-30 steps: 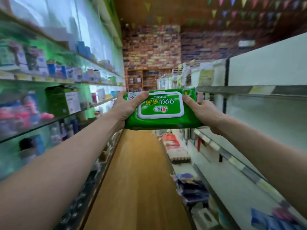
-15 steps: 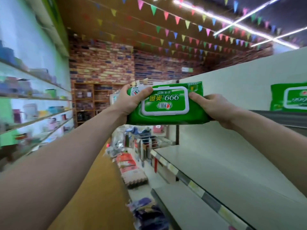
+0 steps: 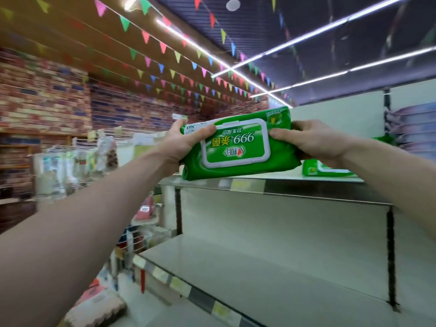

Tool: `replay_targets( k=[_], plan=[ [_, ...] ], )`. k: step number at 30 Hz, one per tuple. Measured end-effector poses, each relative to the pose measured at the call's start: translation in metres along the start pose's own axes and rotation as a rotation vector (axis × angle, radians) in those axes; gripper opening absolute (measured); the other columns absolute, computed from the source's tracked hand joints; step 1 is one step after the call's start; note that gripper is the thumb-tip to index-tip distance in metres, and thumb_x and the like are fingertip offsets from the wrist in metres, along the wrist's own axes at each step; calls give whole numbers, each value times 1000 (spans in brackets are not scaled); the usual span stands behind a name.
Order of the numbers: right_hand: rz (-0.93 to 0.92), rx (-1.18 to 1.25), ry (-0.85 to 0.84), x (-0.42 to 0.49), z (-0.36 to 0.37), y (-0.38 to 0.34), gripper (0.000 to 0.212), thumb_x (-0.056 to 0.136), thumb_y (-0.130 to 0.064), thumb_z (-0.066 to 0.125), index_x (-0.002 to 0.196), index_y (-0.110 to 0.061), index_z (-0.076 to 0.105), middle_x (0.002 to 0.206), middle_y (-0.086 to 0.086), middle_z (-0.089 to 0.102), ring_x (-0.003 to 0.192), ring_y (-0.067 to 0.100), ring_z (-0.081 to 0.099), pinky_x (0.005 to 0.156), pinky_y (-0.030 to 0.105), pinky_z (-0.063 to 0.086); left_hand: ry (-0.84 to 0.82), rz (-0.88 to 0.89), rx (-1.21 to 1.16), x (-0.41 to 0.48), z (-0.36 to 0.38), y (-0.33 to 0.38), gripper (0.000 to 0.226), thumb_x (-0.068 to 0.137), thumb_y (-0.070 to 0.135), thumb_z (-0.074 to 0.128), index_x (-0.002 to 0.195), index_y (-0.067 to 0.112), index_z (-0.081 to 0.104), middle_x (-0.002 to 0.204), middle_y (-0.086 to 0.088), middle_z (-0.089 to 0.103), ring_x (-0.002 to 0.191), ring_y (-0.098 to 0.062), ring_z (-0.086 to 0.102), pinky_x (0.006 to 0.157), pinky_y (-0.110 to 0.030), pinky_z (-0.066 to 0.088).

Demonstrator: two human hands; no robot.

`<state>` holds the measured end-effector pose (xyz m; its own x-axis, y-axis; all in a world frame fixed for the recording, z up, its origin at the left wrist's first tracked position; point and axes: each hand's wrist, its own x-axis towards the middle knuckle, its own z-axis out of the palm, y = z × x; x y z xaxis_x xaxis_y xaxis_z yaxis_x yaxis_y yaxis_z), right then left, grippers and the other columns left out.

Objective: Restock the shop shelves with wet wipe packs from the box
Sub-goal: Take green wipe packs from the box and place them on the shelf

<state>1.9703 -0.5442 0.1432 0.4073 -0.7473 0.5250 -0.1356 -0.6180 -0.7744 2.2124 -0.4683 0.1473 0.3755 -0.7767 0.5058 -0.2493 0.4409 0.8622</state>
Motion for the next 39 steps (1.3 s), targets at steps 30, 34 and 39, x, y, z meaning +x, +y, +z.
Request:
replay_targets(
  k=[30,34,39],
  plan=[
    [169,-393,398,90,-163,48,38,91,-15,61,123,-17,41,109,11,64,94,26,67,86,47,55,-455,49,-298,178,226,-18,94,75,13,78,150,20,22,111,-16,59,72,-23,71,59,-33,60],
    [197,-420,424,91,-172,50,46,91,-15,61,129,-18,35,112,12,62,95,26,66,85,44,55,-512,40,-308,191,241,-24,99,65,18,80,148,20,26,116,-19,59,67,-22,71,56,-31,59],
    [348,-456,250,73,-177,63,35,91,-11,63,120,-21,46,106,8,69,88,23,71,80,41,58,-642,-23,-176,191,247,-49,101,55,26,80,144,21,33,115,-17,62,81,-26,70,64,-35,61]
  ],
)
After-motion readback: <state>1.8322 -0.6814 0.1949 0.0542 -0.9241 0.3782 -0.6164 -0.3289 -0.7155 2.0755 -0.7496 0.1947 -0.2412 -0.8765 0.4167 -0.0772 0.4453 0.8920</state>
